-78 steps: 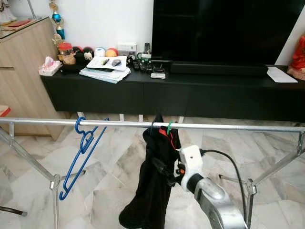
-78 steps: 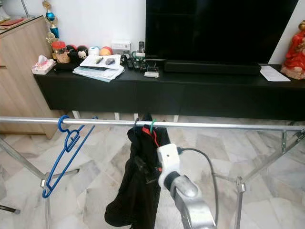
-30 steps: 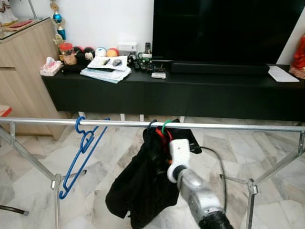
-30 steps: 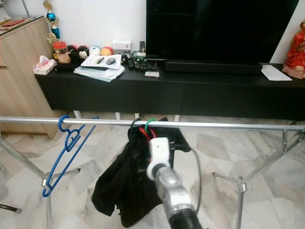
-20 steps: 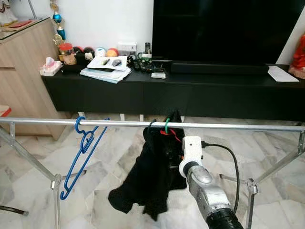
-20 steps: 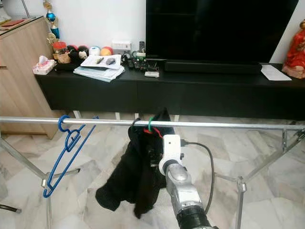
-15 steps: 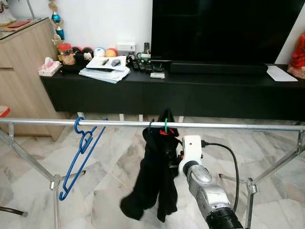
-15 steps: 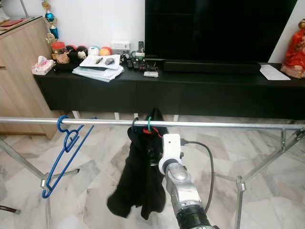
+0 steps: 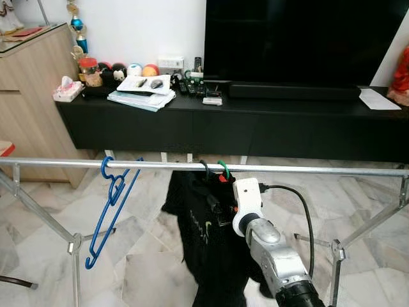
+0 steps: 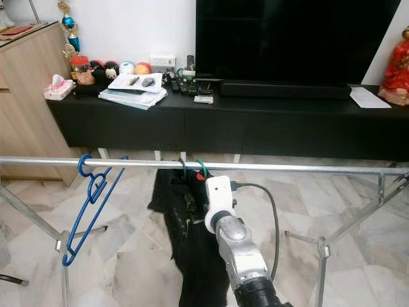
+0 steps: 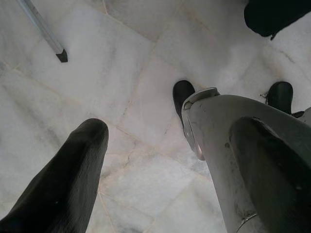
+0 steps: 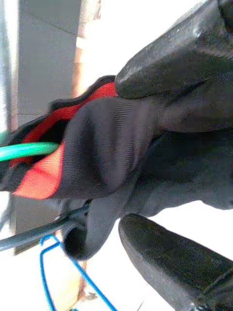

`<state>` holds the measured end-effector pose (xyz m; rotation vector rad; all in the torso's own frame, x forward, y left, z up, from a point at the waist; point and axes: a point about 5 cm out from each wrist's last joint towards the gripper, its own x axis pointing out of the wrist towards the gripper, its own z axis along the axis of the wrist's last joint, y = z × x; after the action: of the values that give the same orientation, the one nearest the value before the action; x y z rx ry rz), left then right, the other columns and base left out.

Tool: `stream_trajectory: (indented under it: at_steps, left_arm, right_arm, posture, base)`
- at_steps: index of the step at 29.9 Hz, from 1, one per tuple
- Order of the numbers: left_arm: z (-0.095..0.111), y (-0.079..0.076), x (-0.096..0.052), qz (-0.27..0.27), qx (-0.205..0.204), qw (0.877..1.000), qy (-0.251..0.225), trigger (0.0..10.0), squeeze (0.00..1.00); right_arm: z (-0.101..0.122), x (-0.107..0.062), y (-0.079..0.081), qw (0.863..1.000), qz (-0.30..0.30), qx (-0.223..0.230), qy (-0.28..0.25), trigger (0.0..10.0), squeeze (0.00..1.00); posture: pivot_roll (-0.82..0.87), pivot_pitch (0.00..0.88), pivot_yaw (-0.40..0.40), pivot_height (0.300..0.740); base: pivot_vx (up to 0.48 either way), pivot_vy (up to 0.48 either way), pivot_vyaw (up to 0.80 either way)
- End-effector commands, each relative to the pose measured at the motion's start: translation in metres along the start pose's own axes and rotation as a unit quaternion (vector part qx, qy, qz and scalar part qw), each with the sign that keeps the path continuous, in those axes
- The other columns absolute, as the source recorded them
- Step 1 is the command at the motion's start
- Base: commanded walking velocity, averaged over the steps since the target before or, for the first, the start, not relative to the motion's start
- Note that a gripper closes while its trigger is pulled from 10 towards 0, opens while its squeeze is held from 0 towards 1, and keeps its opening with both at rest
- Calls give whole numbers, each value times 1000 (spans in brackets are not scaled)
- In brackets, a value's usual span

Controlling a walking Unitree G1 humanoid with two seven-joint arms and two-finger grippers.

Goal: Hang hanger

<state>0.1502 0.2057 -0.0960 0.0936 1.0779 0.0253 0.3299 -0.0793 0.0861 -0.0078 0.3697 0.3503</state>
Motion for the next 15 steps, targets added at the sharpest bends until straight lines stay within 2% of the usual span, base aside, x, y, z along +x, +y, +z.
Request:
stream_trajectory:
  at_steps: [1, 7, 15]
  left_arm:
    - [-4, -1, 0, -2, 3, 1000, 7, 10000, 0]
    - [-3, -1, 0, -1, 4, 1000, 4, 10000, 0]
    - [-3, 0, 0, 0, 6, 1000, 4, 10000, 0]
  right_arm:
    - [-3, 0, -1, 1000, -6, -4, 9, 10000, 0]
    - [4, 3, -14, 999, -54, 6, -1, 10000, 0]
    - [7, 7, -16, 998, -59, -2, -2, 10000, 0]
  posture:
    - [-56, 0, 11, 740]
    - [-54, 0, 11, 740]
    - [-49, 0, 15, 740]
  base:
    - [0, 0, 0]
    - [0, 0, 0]
    - [0, 0, 0]
